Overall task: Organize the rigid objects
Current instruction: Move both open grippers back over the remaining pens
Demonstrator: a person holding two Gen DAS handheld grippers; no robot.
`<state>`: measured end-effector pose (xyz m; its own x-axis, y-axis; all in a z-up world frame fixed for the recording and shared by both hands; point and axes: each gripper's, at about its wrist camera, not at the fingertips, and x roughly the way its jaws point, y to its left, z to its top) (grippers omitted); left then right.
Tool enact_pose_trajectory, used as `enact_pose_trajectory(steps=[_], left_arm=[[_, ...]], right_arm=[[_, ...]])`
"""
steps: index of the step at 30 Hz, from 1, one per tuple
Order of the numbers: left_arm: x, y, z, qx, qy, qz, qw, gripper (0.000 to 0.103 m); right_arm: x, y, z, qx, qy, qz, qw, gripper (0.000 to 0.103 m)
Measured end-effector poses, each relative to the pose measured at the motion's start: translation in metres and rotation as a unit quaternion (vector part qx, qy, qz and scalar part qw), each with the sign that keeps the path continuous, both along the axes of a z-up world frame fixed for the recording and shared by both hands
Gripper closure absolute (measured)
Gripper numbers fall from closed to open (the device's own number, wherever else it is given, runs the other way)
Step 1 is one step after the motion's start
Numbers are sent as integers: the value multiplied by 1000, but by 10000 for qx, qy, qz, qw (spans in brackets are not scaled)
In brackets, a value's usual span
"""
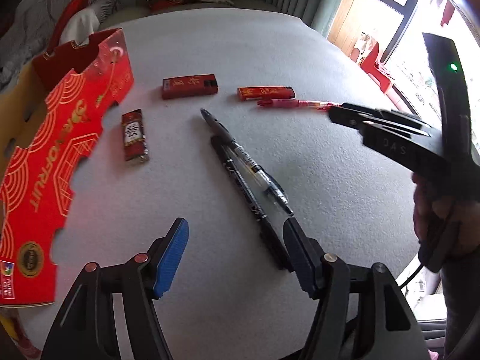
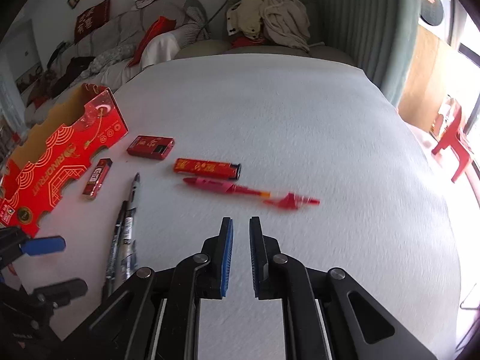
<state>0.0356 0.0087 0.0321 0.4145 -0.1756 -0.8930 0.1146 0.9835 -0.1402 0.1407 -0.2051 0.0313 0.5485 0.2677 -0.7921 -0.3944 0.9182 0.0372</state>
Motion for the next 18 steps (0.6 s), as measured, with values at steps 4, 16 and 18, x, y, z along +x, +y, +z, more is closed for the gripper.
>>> enact_pose_trajectory(steps=[4, 16, 18], left_arm=[[-1, -7, -1, 86, -11, -7, 10000, 34], [3, -21, -16, 580, -26, -16, 9983, 51], [2, -17, -16, 587, -68, -88, 9982, 50]], right_arm=[[11, 0, 0, -116, -325, 307, 9989, 14], [54, 23, -24, -770, 83, 1606, 9840, 22], [62, 28, -29, -783, 249, 1845, 9794, 25]])
